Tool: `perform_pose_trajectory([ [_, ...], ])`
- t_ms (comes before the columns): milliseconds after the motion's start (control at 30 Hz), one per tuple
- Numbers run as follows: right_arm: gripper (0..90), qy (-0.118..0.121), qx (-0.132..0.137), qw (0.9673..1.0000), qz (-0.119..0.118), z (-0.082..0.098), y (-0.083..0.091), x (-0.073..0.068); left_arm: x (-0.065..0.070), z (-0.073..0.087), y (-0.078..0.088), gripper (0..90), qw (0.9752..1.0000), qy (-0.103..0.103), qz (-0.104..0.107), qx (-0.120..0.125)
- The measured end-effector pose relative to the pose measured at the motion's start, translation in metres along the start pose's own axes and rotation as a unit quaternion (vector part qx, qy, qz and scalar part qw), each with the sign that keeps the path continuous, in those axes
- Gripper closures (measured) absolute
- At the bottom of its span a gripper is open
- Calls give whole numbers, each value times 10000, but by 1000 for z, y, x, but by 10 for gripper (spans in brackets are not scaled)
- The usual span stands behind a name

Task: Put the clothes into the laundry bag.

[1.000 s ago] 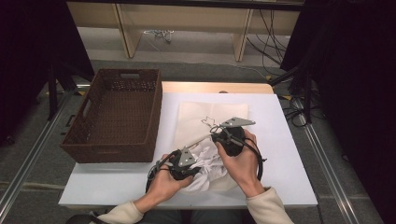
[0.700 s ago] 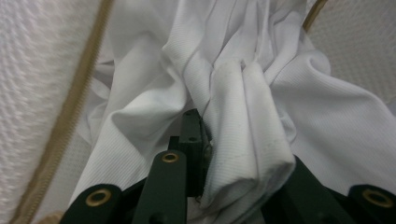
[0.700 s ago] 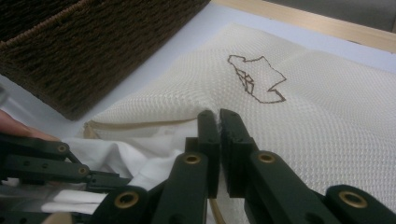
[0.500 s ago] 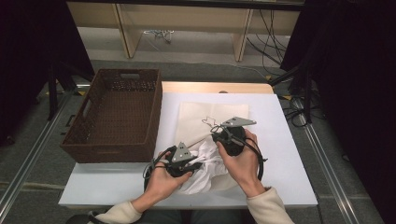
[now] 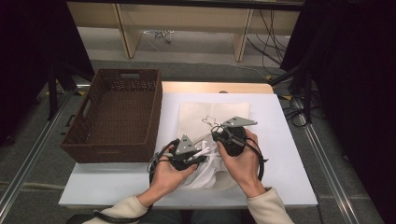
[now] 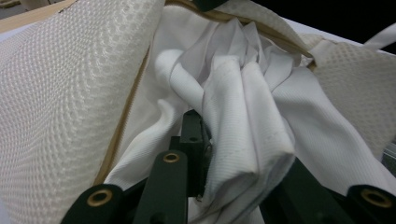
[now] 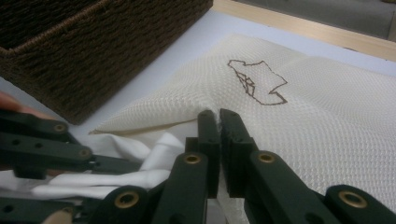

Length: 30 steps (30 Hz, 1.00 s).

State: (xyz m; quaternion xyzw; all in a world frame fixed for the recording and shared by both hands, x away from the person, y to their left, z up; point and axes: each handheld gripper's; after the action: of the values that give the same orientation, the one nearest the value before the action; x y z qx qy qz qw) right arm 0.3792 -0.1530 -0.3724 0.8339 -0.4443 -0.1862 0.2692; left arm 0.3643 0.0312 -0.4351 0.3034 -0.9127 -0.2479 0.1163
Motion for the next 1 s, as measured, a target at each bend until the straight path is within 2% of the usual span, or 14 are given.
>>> perform_pose_trajectory([
  [67, 888, 28, 39, 10000, -39, 0, -1, 1, -2, -1, -3, 763, 9999, -6, -75, -95],
  [100, 887, 44, 45, 10000, -38, 0, -1, 1, -3, -1, -7, 763, 9999, 48, -91, -1],
  [200, 887, 94, 21, 10000, -26, 0, 0, 1, -5, -1, -12, 762, 9998, 95, -157, -7],
  [433, 888, 21, -51, 10000, -19, 1, -1, 0, -14, 2, -21, 755, 9994, 74, -311, -148],
  [467, 888, 98, -29, 9999, -5, 1, -2, 1, -15, 3, -22, 753, 9992, 73, -358, -179],
  [533, 887, -109, -88, 9999, -18, 1, -2, -1, -17, 4, -25, 738, 9991, 153, -340, -183],
  [600, 887, -37, -83, 10000, -5, 2, -4, 1, -16, 4, -26, 693, 9991, 106, -352, -187],
  [700, 887, -83, -122, 9999, -51, 2, -4, 1, -14, 5, -25, 590, 9993, 46, -327, -182],
  [733, 887, -61, -105, 9999, -32, 2, -4, 2, -14, 4, -25, 590, 9995, 12, -244, -207],
  [767, 887, 38, -77, 10000, -32, 2, -5, 3, -13, 4, -22, 502, 9995, -38, -247, -201],
  [800, 887, 107, -55, 9999, -23, 2, -5, 3, -12, 3, -20, 471, 9995, -59, -214, -205],
  [900, 887, 63, -40, 10000, -59, 2, -5, 3, -10, 2, -15, 416, 9996, -83, -185, -181],
  [933, 887, -24, -104, 9999, -7, 2, -3, 3, -7, -1, -7, 370, 9999, -39, -135, -30],
  [1000, 887, -65, -79, 9999, -14, 2, -4, 3, -6, -3, 3, 337, 10000, -81, -1, -22],
])
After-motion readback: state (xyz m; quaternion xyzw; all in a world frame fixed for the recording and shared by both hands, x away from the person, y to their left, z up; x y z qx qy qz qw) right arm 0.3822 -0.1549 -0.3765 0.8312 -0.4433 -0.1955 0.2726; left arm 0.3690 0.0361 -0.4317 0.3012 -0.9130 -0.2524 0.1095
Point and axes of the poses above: each handheld gripper's, and its own axes: y roughly backward along the jaws, z roughly out of its underside, x roughly to its right, and after that the axes turned 2 degrees about -y, right-handed
